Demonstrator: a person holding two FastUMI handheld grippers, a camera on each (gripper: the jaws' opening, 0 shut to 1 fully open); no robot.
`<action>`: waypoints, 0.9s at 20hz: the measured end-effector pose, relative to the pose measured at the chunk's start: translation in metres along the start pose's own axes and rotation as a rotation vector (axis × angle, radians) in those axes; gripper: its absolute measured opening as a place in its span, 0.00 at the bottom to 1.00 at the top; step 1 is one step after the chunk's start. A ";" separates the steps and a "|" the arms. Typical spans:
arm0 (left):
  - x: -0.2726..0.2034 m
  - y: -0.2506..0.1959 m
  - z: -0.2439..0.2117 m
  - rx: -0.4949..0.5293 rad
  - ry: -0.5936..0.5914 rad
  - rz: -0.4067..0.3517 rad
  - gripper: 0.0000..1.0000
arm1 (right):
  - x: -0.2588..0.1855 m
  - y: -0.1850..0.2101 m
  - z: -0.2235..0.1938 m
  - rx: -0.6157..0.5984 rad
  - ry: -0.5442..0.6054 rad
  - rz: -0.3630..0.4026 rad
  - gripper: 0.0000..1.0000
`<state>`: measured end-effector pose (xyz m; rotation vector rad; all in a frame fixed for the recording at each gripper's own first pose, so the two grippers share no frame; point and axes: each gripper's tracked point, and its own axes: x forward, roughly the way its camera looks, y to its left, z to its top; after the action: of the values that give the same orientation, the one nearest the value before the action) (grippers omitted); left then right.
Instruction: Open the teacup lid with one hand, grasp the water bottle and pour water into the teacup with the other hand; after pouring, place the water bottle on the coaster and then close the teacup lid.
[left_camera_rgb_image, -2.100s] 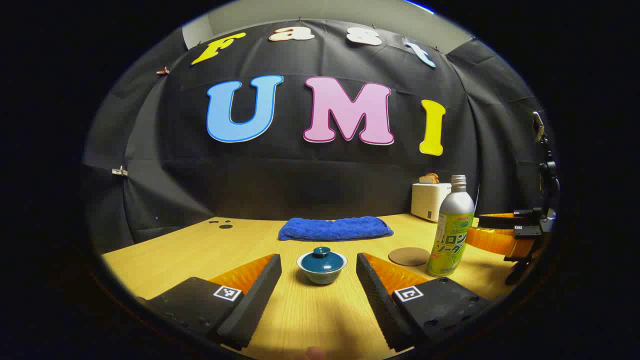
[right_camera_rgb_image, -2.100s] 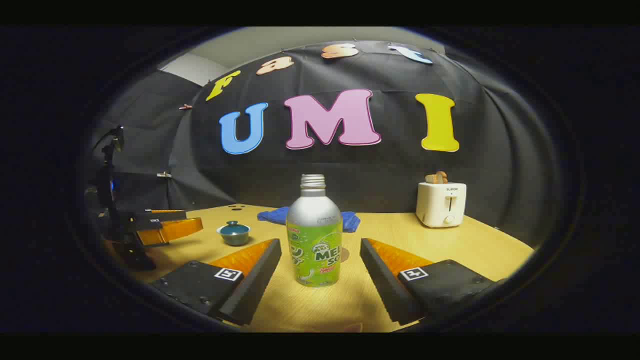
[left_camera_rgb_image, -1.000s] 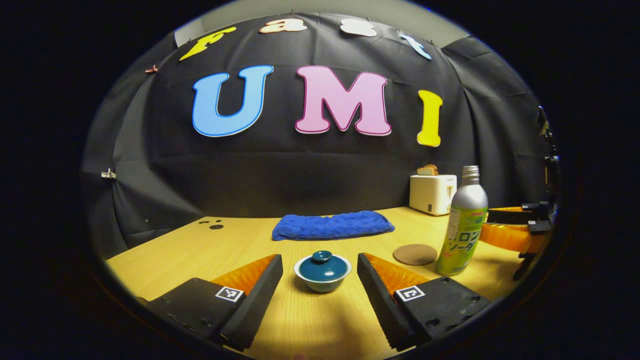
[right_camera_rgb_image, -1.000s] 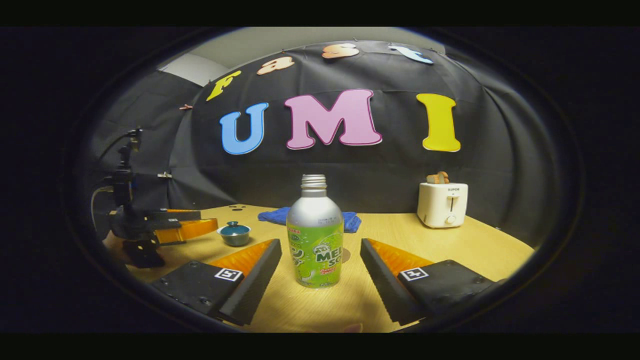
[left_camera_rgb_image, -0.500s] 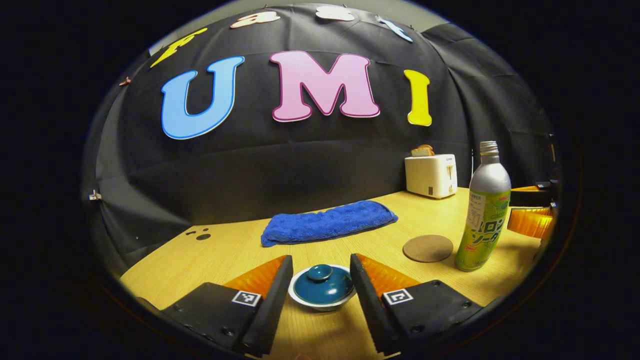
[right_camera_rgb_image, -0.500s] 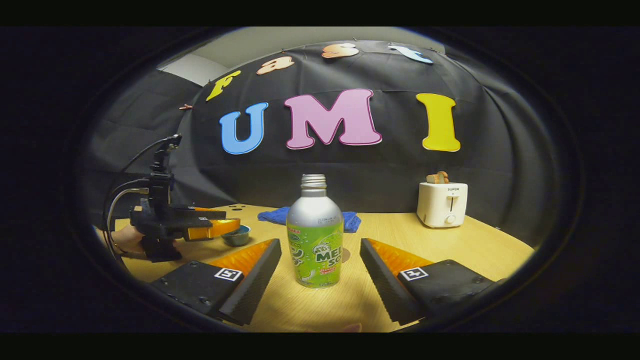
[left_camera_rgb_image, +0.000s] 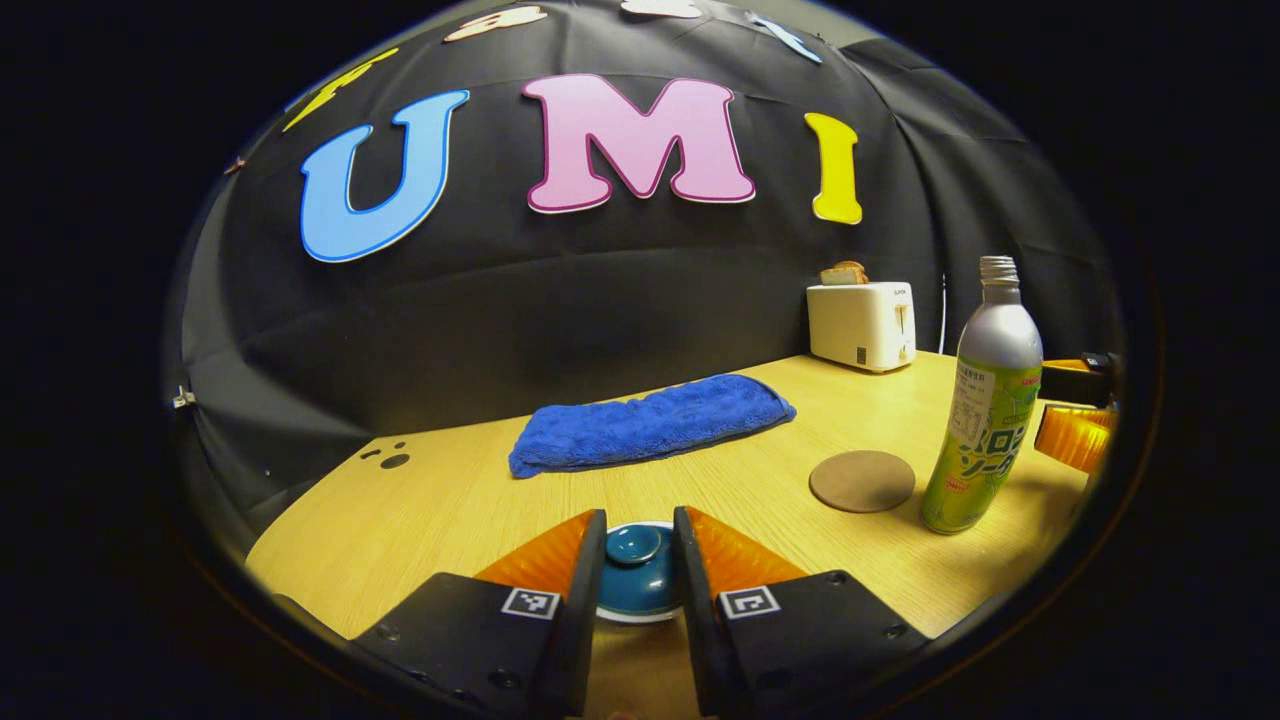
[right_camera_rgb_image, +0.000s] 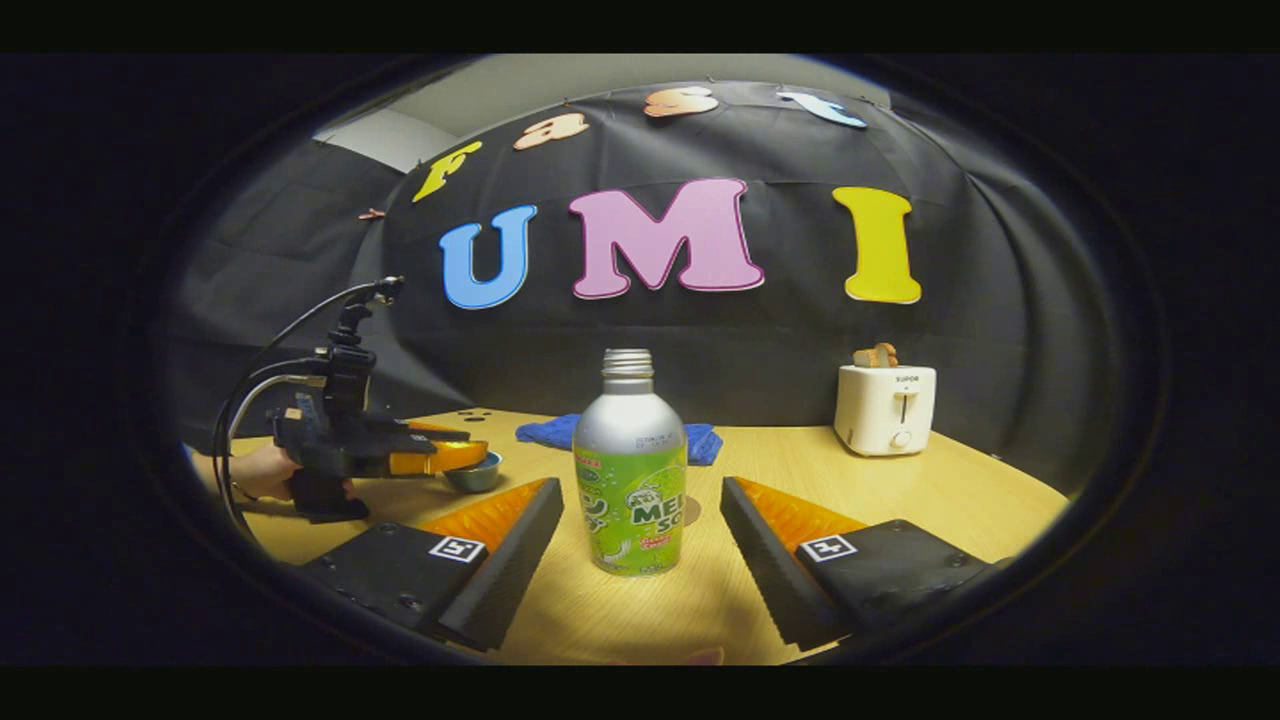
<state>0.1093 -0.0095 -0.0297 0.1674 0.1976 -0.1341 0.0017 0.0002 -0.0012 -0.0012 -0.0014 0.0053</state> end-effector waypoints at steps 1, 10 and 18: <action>0.000 0.000 0.001 0.000 0.000 0.001 0.42 | 0.000 0.000 0.000 0.000 0.000 0.000 0.98; -0.014 0.006 0.021 -0.040 -0.080 0.010 0.31 | 0.004 0.002 0.000 0.001 0.001 0.010 0.98; -0.087 0.032 0.057 -0.248 -0.259 0.060 0.31 | 0.030 0.008 -0.002 0.001 0.007 0.003 0.98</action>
<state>0.0403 0.0213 0.0486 -0.0912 -0.0494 -0.0694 0.0315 0.0084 -0.0032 -0.0004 0.0056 0.0087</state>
